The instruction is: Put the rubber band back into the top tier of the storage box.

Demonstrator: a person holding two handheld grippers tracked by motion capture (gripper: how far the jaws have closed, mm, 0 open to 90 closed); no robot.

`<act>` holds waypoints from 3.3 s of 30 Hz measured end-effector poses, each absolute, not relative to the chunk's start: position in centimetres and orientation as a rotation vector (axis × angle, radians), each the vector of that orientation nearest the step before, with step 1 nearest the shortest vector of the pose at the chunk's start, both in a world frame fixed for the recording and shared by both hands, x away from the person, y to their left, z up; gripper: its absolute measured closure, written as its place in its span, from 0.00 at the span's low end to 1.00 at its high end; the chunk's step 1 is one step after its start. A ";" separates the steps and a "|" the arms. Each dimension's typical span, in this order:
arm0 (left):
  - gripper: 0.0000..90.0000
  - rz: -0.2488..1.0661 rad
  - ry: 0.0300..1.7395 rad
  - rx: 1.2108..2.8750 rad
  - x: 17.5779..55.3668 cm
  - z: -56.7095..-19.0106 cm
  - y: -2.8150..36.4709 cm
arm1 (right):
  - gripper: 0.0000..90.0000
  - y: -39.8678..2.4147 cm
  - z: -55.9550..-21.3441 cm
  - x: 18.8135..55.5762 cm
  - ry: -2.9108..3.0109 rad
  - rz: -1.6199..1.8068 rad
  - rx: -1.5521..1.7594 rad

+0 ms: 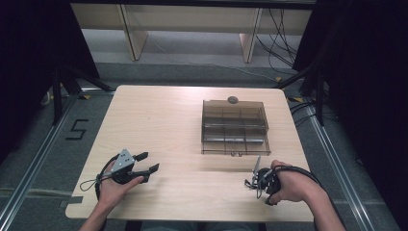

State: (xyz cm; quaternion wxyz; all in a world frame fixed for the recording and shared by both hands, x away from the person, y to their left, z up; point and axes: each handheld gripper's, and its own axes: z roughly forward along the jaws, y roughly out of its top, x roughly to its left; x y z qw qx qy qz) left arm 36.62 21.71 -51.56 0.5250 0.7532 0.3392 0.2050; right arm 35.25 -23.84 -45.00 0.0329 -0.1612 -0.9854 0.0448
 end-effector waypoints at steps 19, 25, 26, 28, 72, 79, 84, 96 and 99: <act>0.38 0.489 0.812 1.794 36.6 -51.5 21.9 | 0.65 -24.7 -45.0 35.6 -3.013 0.176 -0.528; 0.38 0.490 0.815 1.794 36.6 -51.4 21.8 | 0.64 -24.5 -45.2 36.4 -3.016 0.168 -0.541; 0.38 0.490 0.815 1.794 36.6 -51.4 21.8 | 0.64 -24.5 -45.2 36.5 -3.024 0.161 -0.538; 0.38 0.490 0.815 1.795 36.6 -51.4 21.8 | 0.64 -24.3 -45.1 36.6 -3.024 0.164 -0.540; 0.38 0.491 0.802 1.791 36.6 -51.4 22.0 | 0.96 -21.6 -46.8 39.7 -3.051 0.140 -0.516; 0.38 0.492 0.804 1.791 36.6 -51.3 21.9 | 0.97 -21.5 -46.1 39.5 -3.030 0.137 -0.532; 0.38 0.494 0.805 1.788 36.5 -51.3 21.9 | 0.97 -21.6 -45.7 39.4 -3.028 0.106 -0.512; 0.38 0.497 0.810 1.796 36.5 -51.3 21.9 | 0.98 -21.3 -44.2 39.2 -3.048 0.108 -0.477; 0.38 0.495 0.809 1.794 36.4 -51.3 21.9 | 0.98 -21.3 -43.7 39.1 -3.046 0.101 -0.500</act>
